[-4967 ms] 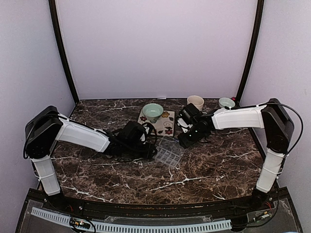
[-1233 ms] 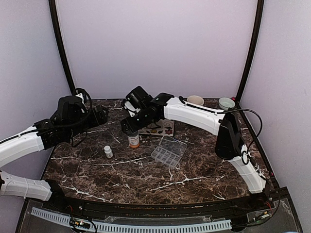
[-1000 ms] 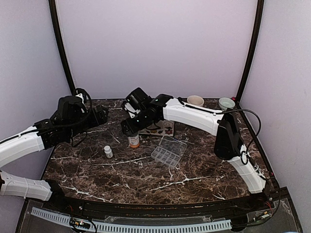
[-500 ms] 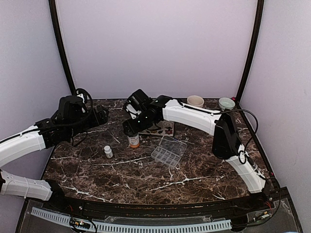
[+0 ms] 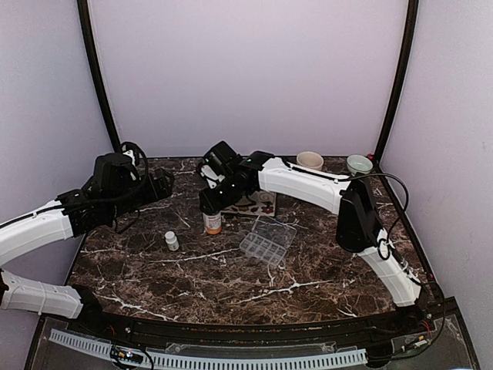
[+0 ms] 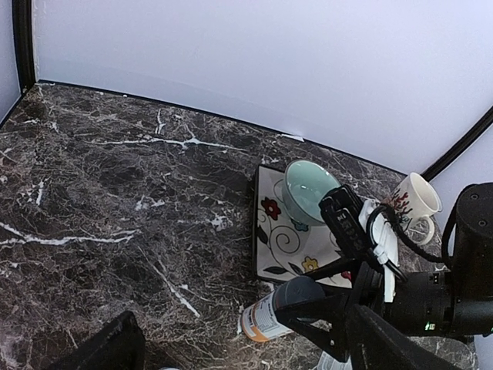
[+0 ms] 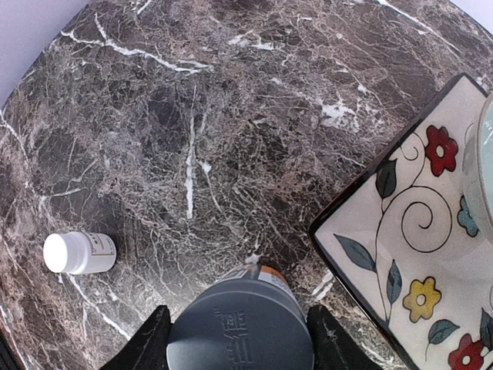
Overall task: Sort the pills into containers
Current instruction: Pick up the pill bottle from the center of the board.
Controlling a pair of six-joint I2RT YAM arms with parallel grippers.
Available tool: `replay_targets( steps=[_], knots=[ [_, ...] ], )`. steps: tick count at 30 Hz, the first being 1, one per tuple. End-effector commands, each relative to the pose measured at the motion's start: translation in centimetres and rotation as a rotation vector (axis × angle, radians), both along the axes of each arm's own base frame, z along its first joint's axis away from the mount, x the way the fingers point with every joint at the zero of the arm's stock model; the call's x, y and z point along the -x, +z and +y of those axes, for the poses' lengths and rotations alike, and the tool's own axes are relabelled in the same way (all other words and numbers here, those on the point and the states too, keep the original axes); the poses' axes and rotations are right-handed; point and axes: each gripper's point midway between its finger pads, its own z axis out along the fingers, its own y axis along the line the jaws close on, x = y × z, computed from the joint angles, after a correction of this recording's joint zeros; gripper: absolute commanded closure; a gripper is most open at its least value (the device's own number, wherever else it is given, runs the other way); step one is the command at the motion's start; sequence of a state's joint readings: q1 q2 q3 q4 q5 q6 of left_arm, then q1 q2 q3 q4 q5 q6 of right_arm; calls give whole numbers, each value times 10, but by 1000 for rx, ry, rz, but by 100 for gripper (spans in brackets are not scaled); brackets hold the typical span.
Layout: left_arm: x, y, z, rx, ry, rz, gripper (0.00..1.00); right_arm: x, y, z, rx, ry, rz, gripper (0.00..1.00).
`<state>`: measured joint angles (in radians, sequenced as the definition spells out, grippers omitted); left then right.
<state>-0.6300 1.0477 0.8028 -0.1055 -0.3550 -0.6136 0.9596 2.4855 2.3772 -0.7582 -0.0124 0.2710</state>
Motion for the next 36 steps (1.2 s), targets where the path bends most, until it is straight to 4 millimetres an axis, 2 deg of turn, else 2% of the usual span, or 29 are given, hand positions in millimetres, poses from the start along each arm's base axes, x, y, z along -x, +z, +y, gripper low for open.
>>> replay_targets(
  steps=[1, 5, 6, 12, 13, 22, 26, 28, 33, 36],
  knots=[
    [1, -6, 1, 9, -1, 11, 4, 0, 11, -5, -16, -1, -5, 72],
    [2, -11, 2, 39, -14, 22, 1, 6, 31, -10, -63, 0, -18, 83],
    [2, -13, 1, 58, -30, 20, 1, 9, 44, -12, -90, 1, -28, 83],
    [10, -9, -14, 173, -133, -42, 1, 25, 90, -28, -208, 0, -51, 87],
    [11, -7, -18, 192, -162, -55, 1, 30, 89, -34, -217, -1, -40, 87],
    [26, 10, -69, 349, -473, -140, 1, 71, 159, -79, -514, 24, -3, 88],
    [35, 20, -94, 421, -633, -171, 1, 85, 178, -97, -605, 28, 7, 88],
    [39, 24, -104, 471, -701, -183, 1, 93, 197, -106, -672, 37, 0, 88],
    [58, 45, -130, 614, -931, -223, 1, 103, 217, -120, -771, 54, 17, 88],
    [66, 48, -140, 661, -1029, -207, 1, 106, 222, -123, -795, 59, 21, 88]
  ],
)
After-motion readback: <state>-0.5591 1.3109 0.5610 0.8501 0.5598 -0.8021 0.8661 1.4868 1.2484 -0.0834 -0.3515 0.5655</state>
